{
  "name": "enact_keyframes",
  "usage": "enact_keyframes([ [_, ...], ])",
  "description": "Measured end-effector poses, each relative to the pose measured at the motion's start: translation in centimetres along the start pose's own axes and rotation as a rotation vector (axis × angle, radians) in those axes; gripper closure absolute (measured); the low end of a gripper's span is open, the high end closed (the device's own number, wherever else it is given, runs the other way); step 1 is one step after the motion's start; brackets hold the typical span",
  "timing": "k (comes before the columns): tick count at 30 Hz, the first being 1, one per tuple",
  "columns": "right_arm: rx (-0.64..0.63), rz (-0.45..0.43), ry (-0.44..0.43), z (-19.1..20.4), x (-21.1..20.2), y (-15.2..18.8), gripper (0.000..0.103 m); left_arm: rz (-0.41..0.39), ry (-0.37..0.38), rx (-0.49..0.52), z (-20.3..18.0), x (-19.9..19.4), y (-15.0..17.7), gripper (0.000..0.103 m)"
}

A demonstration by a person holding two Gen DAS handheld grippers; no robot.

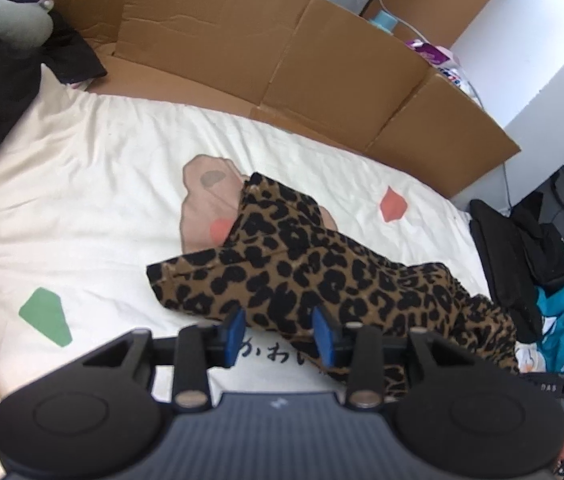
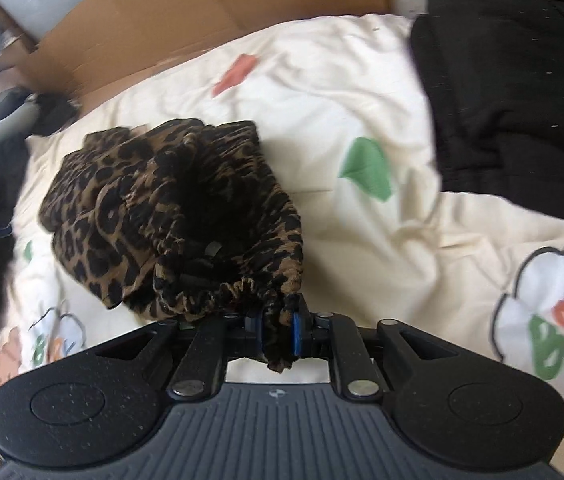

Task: Fold clothes
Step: 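Drag the cuff across the garment with the right gripper, then open it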

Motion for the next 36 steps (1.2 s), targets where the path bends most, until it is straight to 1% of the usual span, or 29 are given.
enact_keyframes([
  [3, 0.002, -0.014, 0.025, 0.4, -1.1, 0.4, 0.067, -0.005, -0.004, -0.002, -0.1, -0.3, 0.0, 0.063],
  [4, 0.005, -0.015, 0.029, 0.4, -1.4, 0.5, 0.058, -0.012, -0.007, -0.002, 0.0, -0.5, 0.0, 0.061],
  [6, 0.027, 0.001, 0.026, 0.1, -1.9, 1.1, 0.057, -0.024, -0.012, -0.016, 0.2, -1.0, 0.1, 0.059],
  [9, 0.069, 0.047, 0.032, -0.6, -2.3, 2.0, 0.057, -0.033, -0.018, -0.058, 0.9, -1.6, 0.3, 0.059],
  [11, 0.094, 0.079, 0.041, -1.0, -2.7, 2.8, 0.057, -0.040, -0.020, -0.067, 1.1, -2.1, 0.4, 0.059],
  [12, 0.104, 0.096, 0.037, -1.0, -2.8, 3.2, 0.057, -0.042, -0.021, -0.067, 1.2, -2.3, 0.5, 0.059],
  [14, 0.126, 0.118, 0.001, -0.5, -3.2, 3.9, 0.057, -0.046, -0.022, -0.070, 1.4, -2.7, 0.6, 0.059],
  [17, 0.124, 0.103, -0.057, 1.2, -3.5, 4.4, 0.057, -0.050, -0.022, -0.086, 1.6, -2.9, 1.0, 0.059],
  [20, 0.153, 0.080, -0.092, 2.7, -3.2, 4.2, 0.057, -0.052, -0.021, -0.096, 1.7, -2.9, 1.3, 0.059],
  [21, 0.168, 0.071, -0.102, 3.1, -3.0, 4.1, 0.056, -0.052, -0.020, -0.098, 1.8, -2.9, 1.3, 0.059],
  [22, 0.184, 0.064, -0.115, 3.5, -2.8, 4.1, 0.051, -0.052, -0.019, -0.100, 1.9, -2.9, 1.4, 0.059],
  [23, 0.204, 0.060, -0.135, 3.8, -2.5, 4.0, 0.050, -0.053, -0.019, -0.102, 1.9, -2.9, 1.4, 0.059],
  [26, 0.229, 0.045, -0.170, 4.7, -1.8, 3.9, 0.050, -0.057, -0.024, -0.092, 2.2, -3.1, 1.3, 0.059],
  [27, 0.231, 0.039, -0.175, 4.9, -1.6, 3.8, 0.050, -0.065, -0.028, -0.082, 2.3, -3.3, 1.1, 0.059],
  [31, 0.263, 0.027, -0.174, 4.9, -0.9, 3.5, 0.050, -0.098, -0.045, -0.094, 3.3, -4.0, 0.3, 0.059],
  [33, 0.298, 0.021, -0.171, 4.6, -0.5, 3.3, 0.050, -0.108, -0.054, -0.100, 3.7, -4.2, -0.1, 0.059],
  [36, 0.361, 0.019, -0.170, 4.1, 0.2, 3.2, 0.050, -0.106, -0.056, -0.084, 3.6, -3.9, -0.5, 0.059],
])
Point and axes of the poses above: each gripper's, at about its wrist camera, not at the fingertips, and x roughly the way its jaws point, z to its left, y to its underside, the point moved 5 cm from there along x, roughly the way its jaws point, and after that the axes turned 13 degrees about y, right-handed, at the moved point
